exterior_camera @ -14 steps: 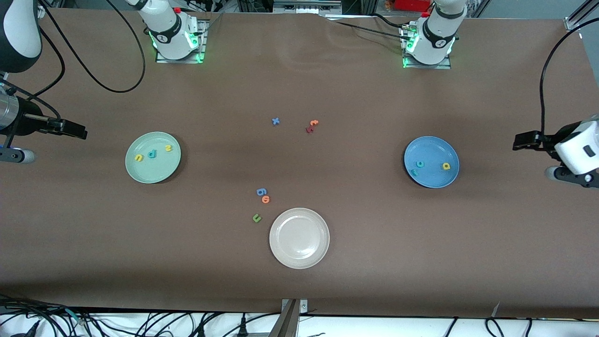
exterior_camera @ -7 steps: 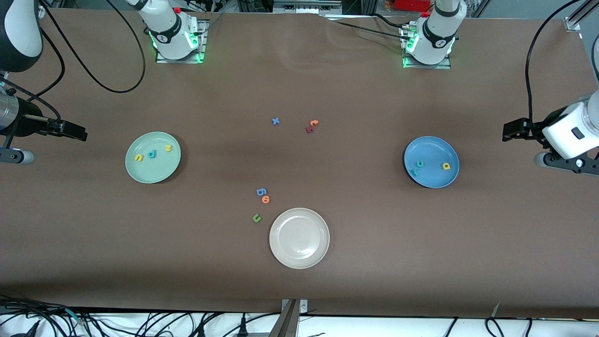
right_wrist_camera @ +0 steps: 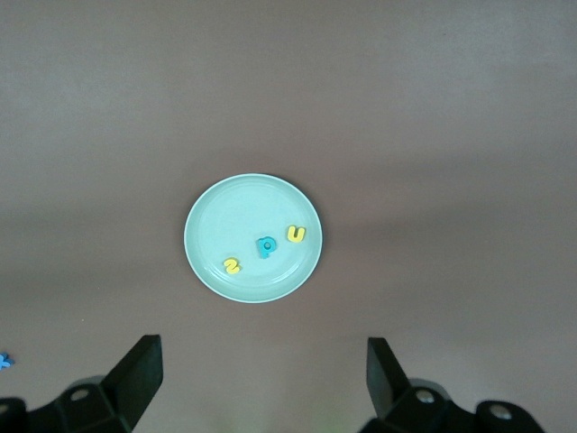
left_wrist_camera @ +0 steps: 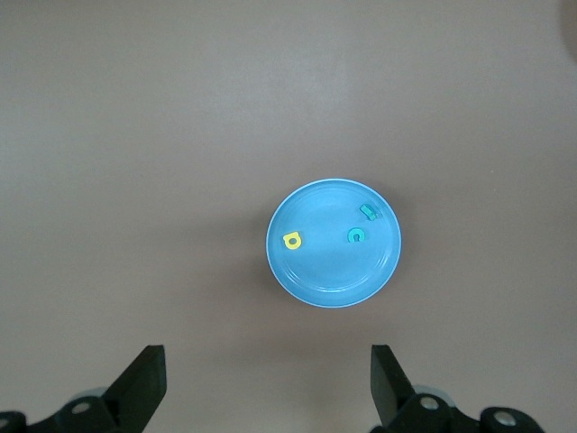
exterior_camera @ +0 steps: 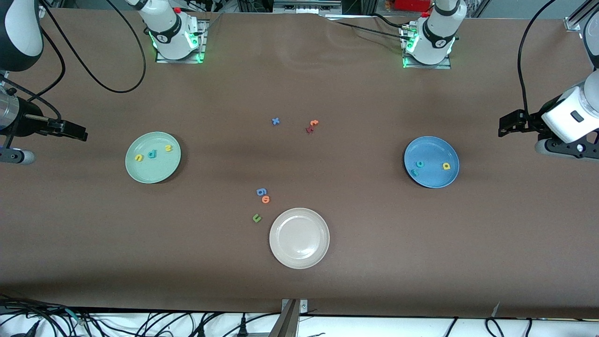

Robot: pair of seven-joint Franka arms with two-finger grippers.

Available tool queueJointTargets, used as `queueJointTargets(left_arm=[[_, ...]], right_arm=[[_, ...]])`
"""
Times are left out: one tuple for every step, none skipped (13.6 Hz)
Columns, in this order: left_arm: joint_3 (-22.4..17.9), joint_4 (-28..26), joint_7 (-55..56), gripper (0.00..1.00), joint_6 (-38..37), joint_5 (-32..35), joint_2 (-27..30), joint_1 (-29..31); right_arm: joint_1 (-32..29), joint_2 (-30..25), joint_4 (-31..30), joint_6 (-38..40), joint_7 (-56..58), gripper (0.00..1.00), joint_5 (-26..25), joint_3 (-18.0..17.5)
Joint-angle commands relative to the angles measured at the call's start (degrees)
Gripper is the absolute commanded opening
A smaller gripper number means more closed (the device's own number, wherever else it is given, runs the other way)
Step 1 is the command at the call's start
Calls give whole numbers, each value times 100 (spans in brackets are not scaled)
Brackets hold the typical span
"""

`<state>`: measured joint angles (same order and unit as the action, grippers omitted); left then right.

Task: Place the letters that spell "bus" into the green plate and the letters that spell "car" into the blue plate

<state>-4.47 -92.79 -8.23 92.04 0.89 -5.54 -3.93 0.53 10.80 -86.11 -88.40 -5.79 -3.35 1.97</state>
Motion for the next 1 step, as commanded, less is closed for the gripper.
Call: queueJointTargets(left_arm=[[-194,-502,128,100,331,-90,447,-222]], right_arm=[[-9,-78,7,16,-63,100,-7,-22]])
